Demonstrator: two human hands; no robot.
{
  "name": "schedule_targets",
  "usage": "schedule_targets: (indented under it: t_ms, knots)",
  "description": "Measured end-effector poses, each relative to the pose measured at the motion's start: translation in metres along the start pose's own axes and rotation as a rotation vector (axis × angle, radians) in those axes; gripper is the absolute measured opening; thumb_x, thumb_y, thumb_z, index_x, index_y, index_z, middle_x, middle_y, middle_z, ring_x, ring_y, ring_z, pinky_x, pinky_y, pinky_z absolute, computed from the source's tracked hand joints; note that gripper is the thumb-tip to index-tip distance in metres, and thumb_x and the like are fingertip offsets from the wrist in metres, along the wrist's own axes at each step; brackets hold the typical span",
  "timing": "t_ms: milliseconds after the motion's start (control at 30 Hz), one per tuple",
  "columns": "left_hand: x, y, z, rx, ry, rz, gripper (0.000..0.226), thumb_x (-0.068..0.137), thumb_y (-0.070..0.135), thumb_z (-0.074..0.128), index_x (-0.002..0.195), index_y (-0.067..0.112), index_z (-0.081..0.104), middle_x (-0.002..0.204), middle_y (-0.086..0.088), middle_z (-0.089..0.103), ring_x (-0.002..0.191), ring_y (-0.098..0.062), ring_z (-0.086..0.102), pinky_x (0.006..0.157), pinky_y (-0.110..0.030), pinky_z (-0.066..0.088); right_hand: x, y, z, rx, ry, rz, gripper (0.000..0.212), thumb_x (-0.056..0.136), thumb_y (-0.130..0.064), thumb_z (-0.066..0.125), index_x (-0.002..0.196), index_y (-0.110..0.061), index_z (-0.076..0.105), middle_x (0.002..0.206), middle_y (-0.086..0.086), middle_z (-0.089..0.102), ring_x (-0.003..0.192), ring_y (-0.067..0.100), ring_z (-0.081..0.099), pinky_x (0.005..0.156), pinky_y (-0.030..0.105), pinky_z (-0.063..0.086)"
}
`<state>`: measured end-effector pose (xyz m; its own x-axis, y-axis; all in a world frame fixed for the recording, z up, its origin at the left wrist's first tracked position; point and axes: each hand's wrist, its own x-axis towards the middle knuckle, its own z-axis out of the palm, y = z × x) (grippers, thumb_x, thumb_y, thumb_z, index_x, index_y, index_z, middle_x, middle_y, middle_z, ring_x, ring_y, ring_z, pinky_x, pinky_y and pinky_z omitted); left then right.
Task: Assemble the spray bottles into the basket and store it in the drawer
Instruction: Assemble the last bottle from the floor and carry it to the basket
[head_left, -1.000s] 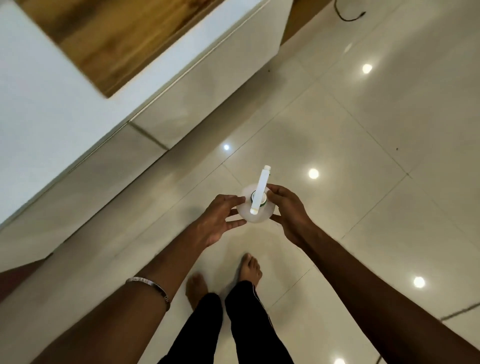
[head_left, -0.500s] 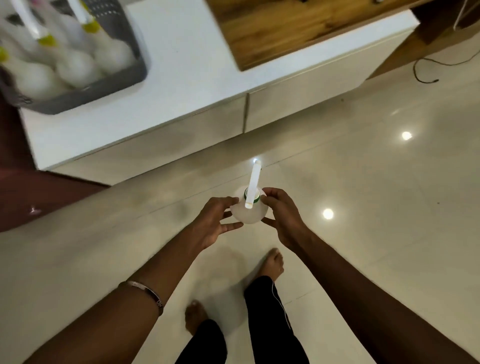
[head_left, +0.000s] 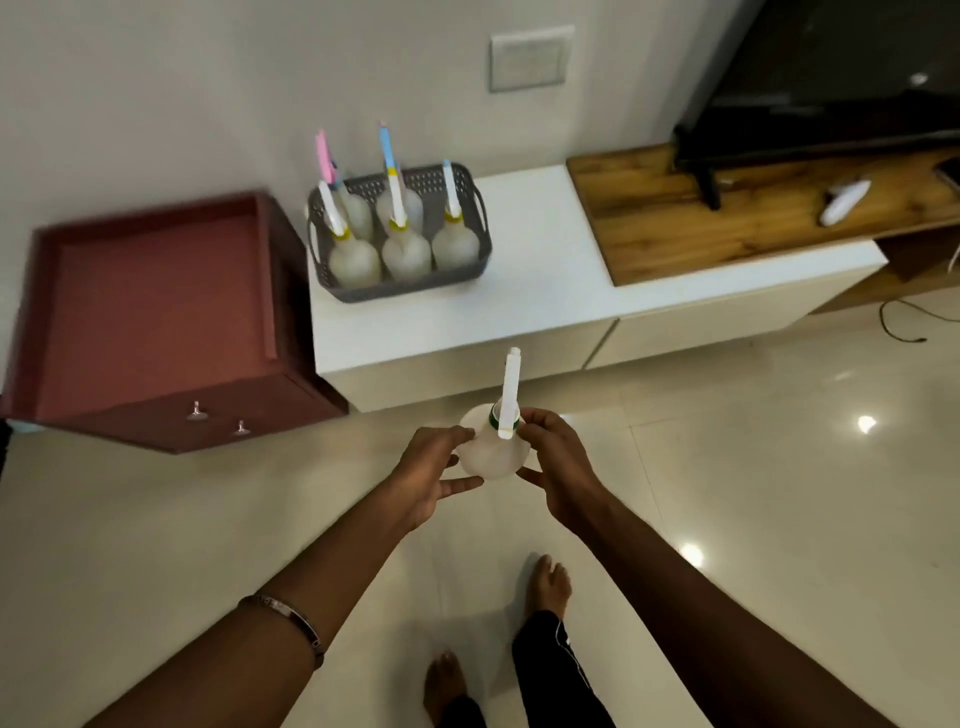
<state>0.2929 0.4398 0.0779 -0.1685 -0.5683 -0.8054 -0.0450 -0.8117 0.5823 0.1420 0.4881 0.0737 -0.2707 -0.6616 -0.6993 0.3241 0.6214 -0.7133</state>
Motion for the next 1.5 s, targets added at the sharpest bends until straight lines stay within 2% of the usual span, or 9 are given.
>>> schedule_targets:
  t_ms: [167,300,567,767,933,1067,1233,1400,1500]
  knots:
    - [-0.015,0.063,0.001,-0.063,0.041,0.052,0.036,0.089,0.016,0.062,0.122,0.002,0.06,0.134,-0.019,0.052,0.126,-0.034,0.049,0.081,-0.049,0.06,0.003,-0.068,0.026,-0.036,0.003,-0.037,0.025,0.093,-0.019,0.056,0.118,-0.016,0.06,0.116,-0.002,0.064,0.105,0.012,0.059,0.092,0.042,0.051]
    - [-0.016,0.118,0.013,-0.124,0.061,0.075,0.033,0.088,0.017,0.063,0.118,0.004,0.061,0.131,-0.018,0.054,0.124,-0.033,0.049,0.076,-0.045,0.061,0.018,-0.128,0.035,-0.051,-0.035,-0.063,0.024,0.092,-0.019,0.057,0.115,-0.017,0.063,0.115,-0.001,0.066,0.102,0.013,0.061,0.081,0.035,0.052]
    - [-0.007,0.244,0.044,-0.21,0.092,0.138,0.036,0.089,0.017,0.064,0.123,0.009,0.056,0.133,-0.015,0.05,0.127,-0.031,0.045,0.065,-0.039,0.061,0.056,-0.26,0.053,-0.091,-0.087,-0.132,0.018,0.093,-0.017,0.055,0.11,-0.018,0.062,0.106,-0.004,0.065,0.096,0.01,0.059,0.074,0.032,0.05]
    - [0.019,0.341,0.049,-0.225,0.086,0.18,0.032,0.09,0.016,0.062,0.121,0.007,0.058,0.118,-0.016,0.056,0.101,-0.024,0.058,0.077,-0.045,0.061,0.097,-0.351,0.081,-0.097,-0.125,-0.163,0.018,0.093,-0.012,0.053,0.107,-0.015,0.063,0.104,-0.001,0.065,0.092,0.012,0.06,0.073,0.032,0.051]
    - [0.072,0.409,0.043,-0.223,0.092,0.189,0.029,0.09,0.017,0.062,0.118,0.011,0.058,0.124,-0.015,0.059,0.11,-0.027,0.06,0.078,-0.044,0.061,0.156,-0.406,0.112,-0.087,-0.109,-0.189,0.019,0.093,-0.01,0.053,0.108,-0.012,0.064,0.101,0.0,0.067,0.091,0.013,0.061,0.07,0.03,0.053]
    - [0.119,0.446,0.043,-0.228,0.114,0.176,0.034,0.09,0.016,0.063,0.122,0.007,0.056,0.125,-0.015,0.058,0.113,-0.028,0.058,0.077,-0.044,0.061,0.206,-0.429,0.128,-0.067,-0.094,-0.169,0.023,0.091,-0.01,0.057,0.113,-0.012,0.064,0.106,0.003,0.067,0.096,0.016,0.062,0.067,0.03,0.052]
    - [0.178,0.464,0.046,-0.216,0.155,0.155,0.009,0.092,0.014,0.062,0.098,0.011,0.056,0.119,-0.014,0.056,0.111,-0.03,0.057,0.079,-0.044,0.06,0.269,-0.436,0.139,-0.086,-0.076,-0.128,0.03,0.091,-0.008,0.06,0.121,-0.01,0.061,0.113,0.005,0.064,0.101,0.018,0.06,0.07,0.031,0.052]
    - [0.242,0.455,0.048,-0.149,0.244,0.133,0.037,0.093,0.013,0.06,0.128,0.016,0.047,0.129,-0.012,0.051,0.116,-0.033,0.053,0.088,-0.049,0.057,0.321,-0.421,0.143,-0.122,-0.107,-0.06,0.026,0.093,-0.006,0.056,0.119,-0.005,0.062,0.112,0.009,0.065,0.098,0.02,0.061,0.075,0.032,0.053]
    - [0.276,0.442,0.046,-0.101,0.323,0.096,0.036,0.093,0.015,0.061,0.128,0.016,0.051,0.129,-0.014,0.054,0.113,-0.034,0.056,0.087,-0.052,0.057,0.349,-0.404,0.147,-0.179,-0.124,-0.03,0.018,0.093,-0.006,0.058,0.109,-0.008,0.066,0.107,0.01,0.068,0.092,0.019,0.063,0.081,0.038,0.053]
